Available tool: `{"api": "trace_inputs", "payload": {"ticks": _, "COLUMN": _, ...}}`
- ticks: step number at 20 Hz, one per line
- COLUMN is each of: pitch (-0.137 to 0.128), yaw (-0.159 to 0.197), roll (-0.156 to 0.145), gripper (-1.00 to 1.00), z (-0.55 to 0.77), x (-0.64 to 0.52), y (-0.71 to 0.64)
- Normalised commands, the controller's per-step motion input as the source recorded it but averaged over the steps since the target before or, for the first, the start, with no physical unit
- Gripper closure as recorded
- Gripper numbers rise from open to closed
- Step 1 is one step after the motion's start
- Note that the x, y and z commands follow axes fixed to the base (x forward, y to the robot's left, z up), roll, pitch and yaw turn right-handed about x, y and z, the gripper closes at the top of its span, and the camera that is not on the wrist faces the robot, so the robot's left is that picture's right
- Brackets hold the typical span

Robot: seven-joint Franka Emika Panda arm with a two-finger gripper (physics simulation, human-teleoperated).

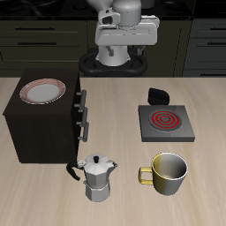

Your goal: Open the middle drawer of the wooden cabinet

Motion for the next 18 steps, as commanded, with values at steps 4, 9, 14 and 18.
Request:
{"api": "trace_inputs", "payload": {"ticks": 4, "pitch": 0.025, "yaw": -0.029, "roll": -0.061, "gripper": -1.00, "z": 0.03, "x": 0.34, "y": -0.03}}
{"api": "trace_inputs", "payload": {"ticks": 9, "pitch": 0.011, "yaw": -0.004, "roll": -0.016, "gripper": -1.00, "z": 0.06, "x": 0.26, "y": 0.01}}
{"api": "trace_inputs", "payload": {"ticks": 14, "pitch": 0.017, "yaw": -0.018, "roll": -0.018, "gripper": -1.00, "z": 0.06, "x": 0.33, "y": 0.01}}
{"api": "trace_inputs", "payload": {"ticks": 18, "pitch": 0.005, "yaw": 0.000, "roll": -0.004, "gripper": -1.00, "z": 0.06, "x": 0.24, "y": 0.04}}
